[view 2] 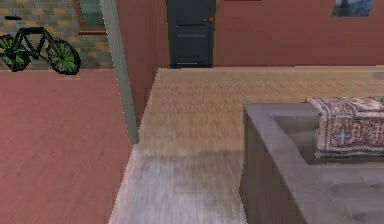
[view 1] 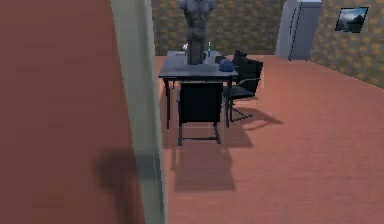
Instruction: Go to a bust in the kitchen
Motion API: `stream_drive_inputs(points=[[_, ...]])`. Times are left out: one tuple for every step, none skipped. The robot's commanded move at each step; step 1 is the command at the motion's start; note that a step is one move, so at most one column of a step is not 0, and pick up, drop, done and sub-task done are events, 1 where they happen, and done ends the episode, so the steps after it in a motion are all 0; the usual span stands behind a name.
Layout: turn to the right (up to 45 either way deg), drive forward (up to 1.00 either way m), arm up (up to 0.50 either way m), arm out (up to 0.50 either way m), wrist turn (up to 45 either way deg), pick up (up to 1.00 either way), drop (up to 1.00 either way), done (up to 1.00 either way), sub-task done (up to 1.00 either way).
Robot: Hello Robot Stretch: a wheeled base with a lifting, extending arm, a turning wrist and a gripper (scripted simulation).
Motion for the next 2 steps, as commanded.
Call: stream_drive_inputs(points=[[0.0, 0.15, 0.00, 0.00, 0.0, 0.00, 0.00, 0.00, 0.00], [45.0, 0.00, 0.00, 0.00, 0.0, 0.00, 0.00, 0.00, 0.00]])
